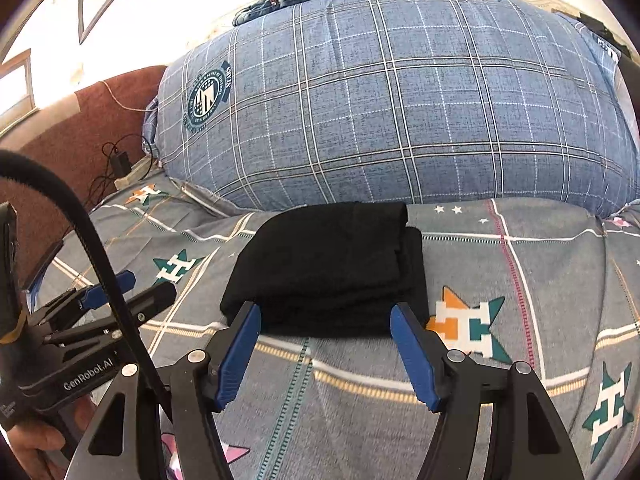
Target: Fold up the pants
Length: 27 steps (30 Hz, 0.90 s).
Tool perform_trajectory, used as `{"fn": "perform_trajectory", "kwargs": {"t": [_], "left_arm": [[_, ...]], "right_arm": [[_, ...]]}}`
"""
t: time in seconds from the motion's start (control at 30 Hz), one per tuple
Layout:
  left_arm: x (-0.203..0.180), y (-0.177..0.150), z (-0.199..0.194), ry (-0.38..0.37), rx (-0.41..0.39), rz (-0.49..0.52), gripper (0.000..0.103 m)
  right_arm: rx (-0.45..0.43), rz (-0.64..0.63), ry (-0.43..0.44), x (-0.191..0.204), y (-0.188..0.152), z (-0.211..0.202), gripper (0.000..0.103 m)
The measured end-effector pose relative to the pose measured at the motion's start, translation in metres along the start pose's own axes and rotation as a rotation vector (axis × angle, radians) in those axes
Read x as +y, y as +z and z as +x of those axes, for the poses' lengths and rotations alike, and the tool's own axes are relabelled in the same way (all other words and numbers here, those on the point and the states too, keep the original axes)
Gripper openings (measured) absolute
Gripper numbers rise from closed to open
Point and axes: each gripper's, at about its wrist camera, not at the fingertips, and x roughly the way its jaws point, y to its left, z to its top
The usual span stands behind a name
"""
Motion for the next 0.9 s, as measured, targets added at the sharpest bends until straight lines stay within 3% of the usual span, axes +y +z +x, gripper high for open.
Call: {"fn": "perform_trajectory", "kwargs": {"t": [0.9], "left_arm": [[-0.012, -0.005, -0.014, 0.029, -0.018, 0.05, 0.068]], "right_arm": [[0.008, -0.009, -0.002, 0.008, -0.008, -0.008, 0.066]]}}
